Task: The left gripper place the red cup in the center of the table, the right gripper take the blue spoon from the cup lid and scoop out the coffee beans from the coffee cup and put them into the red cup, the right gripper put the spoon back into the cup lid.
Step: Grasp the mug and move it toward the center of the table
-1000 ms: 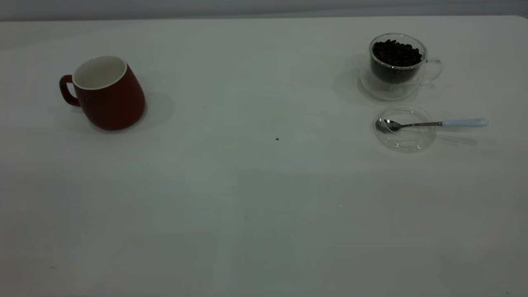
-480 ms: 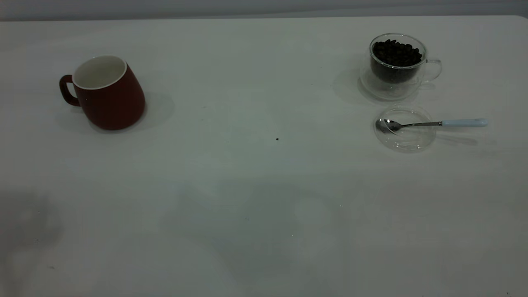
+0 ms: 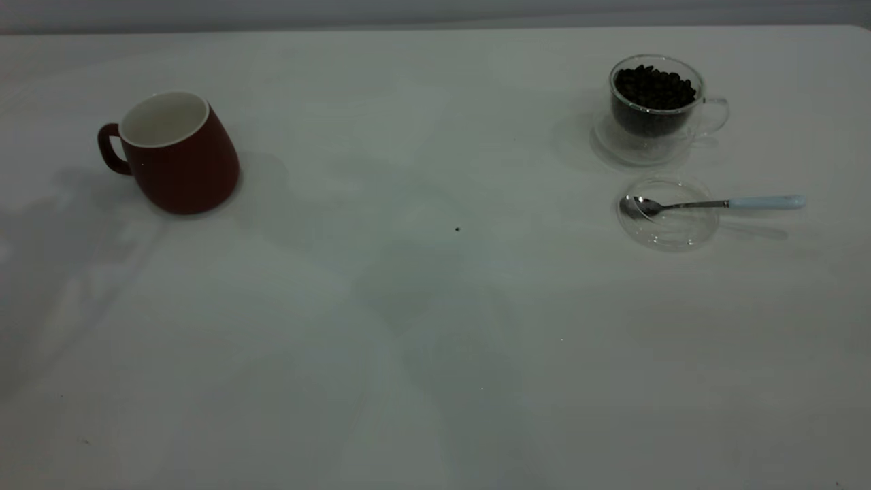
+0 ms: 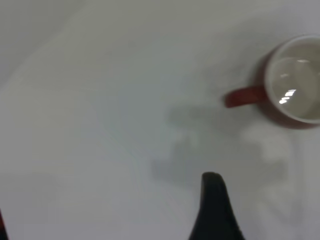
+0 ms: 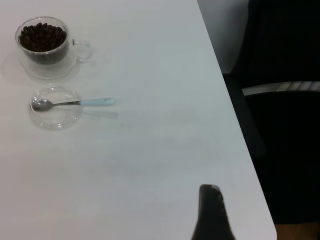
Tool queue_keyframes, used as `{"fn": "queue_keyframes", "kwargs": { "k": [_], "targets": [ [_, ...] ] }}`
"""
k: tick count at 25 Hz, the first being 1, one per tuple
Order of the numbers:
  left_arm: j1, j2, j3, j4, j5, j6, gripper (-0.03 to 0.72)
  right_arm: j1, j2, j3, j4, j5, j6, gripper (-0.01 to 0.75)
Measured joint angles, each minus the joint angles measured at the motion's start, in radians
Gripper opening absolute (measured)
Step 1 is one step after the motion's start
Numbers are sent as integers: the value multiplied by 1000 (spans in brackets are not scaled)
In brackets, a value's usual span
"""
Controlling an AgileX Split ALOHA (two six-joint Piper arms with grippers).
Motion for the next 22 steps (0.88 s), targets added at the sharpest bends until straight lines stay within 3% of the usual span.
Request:
{"fn": "queue_keyframes", "kwargs": {
  "k": [6, 10, 16, 22],
  "targets": [
    [0, 207, -74, 220, -144, 71, 587, 0, 0, 0, 0, 0, 0, 565],
    [0, 241, -74, 343, -174, 89, 587, 0, 0, 0, 0, 0, 0, 565],
    [0, 244, -74, 368, -191, 124, 587, 0, 0, 0, 0, 0, 0, 565],
    [0, 258, -82, 370, -170, 305, 587, 0, 0, 0, 0, 0, 0, 565]
  ]
}}
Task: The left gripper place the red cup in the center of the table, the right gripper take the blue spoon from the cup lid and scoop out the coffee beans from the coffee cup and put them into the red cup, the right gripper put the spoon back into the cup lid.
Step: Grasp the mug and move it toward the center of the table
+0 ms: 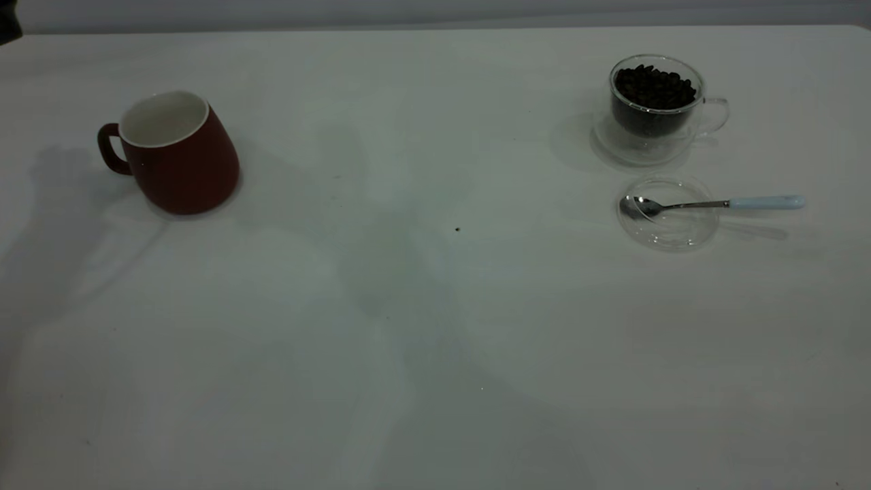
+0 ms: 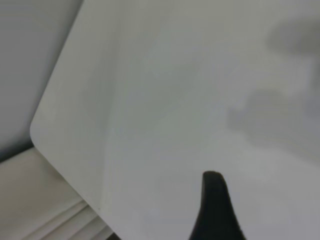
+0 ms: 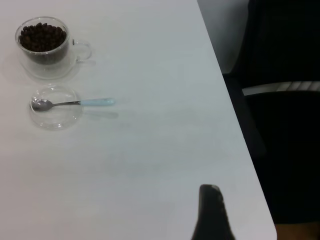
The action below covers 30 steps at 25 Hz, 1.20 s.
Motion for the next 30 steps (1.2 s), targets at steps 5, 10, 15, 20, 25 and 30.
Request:
{"fn": "queue_keyframes", "kwargs": {
  "k": [5, 10, 15, 20, 25, 30],
  "targets": [
    [0, 5, 0, -22, 32, 137, 587, 0, 0, 0, 0, 0, 0, 565],
    [0, 82, -62, -99, 61, 274, 587, 0, 0, 0, 0, 0, 0, 565],
    [0, 216, -236, -273, 234, 499, 587, 0, 0, 0, 0, 0, 0, 565],
    [0, 283, -359, -558, 384, 885, 587, 0, 0, 0, 0, 0, 0, 565],
    [-2, 336, -418, -631, 419, 1008, 587, 0, 0, 0, 0, 0, 0, 565],
    [-2, 344, -438, -600, 457, 999, 587, 0, 0, 0, 0, 0, 0, 565]
  ]
}}
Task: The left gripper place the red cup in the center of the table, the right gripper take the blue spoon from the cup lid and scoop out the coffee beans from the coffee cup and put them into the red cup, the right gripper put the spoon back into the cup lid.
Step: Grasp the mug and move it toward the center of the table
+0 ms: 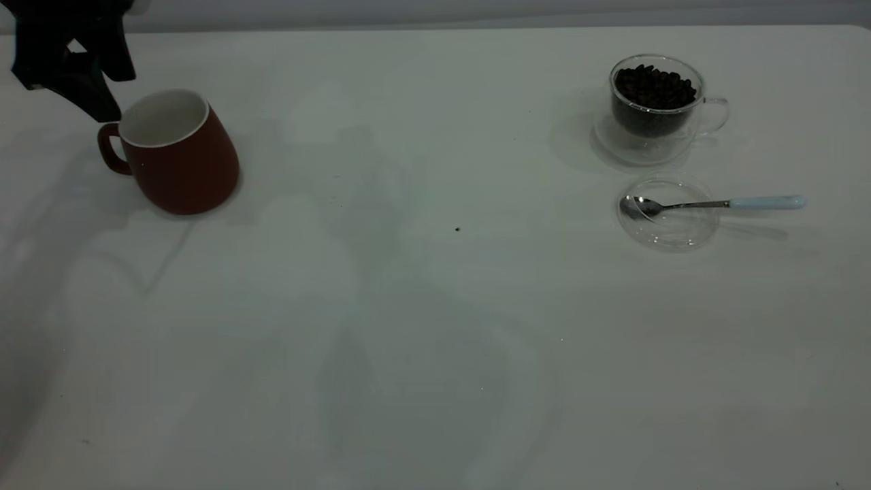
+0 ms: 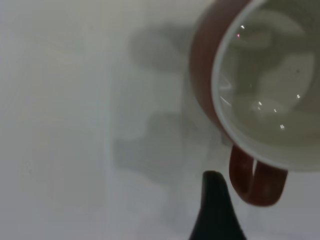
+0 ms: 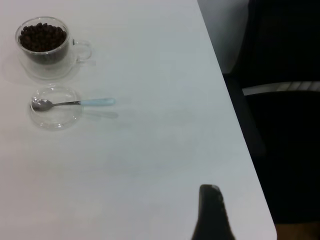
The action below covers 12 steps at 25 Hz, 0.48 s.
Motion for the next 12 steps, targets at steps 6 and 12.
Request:
{"fn": "queue_keyframes", "kwargs": {
  "k": [6, 12],
  "targets": [
    [8, 11, 0, 39, 11, -6, 587, 0, 0, 0, 0, 0, 0, 565],
    [8, 42, 0, 45, 12, -6, 587, 0, 0, 0, 0, 0, 0, 565]
  ]
}}
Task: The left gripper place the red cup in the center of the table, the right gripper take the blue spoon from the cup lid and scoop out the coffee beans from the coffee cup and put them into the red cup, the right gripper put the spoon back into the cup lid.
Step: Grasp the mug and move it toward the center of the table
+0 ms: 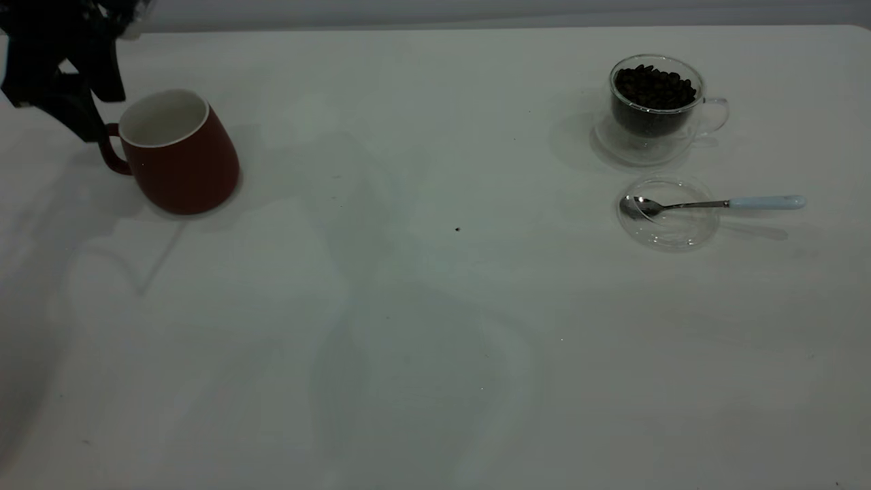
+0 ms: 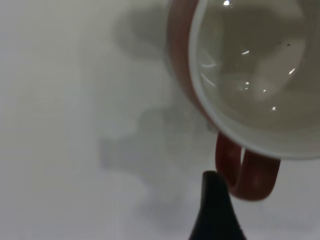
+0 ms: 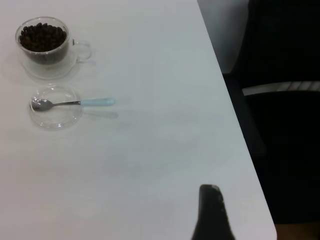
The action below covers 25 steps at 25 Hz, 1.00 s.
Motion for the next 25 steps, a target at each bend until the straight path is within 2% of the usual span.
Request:
{"fn": "queue_keyframes", "kwargs": {
  "k": [16, 25],
  "targets": [
    [-9, 82, -1, -22, -50, -3, 587, 0, 0, 0, 0, 0, 0, 565],
    [-78, 114, -4, -55, -70, -5, 587, 0, 0, 0, 0, 0, 0, 565]
  ]
}}
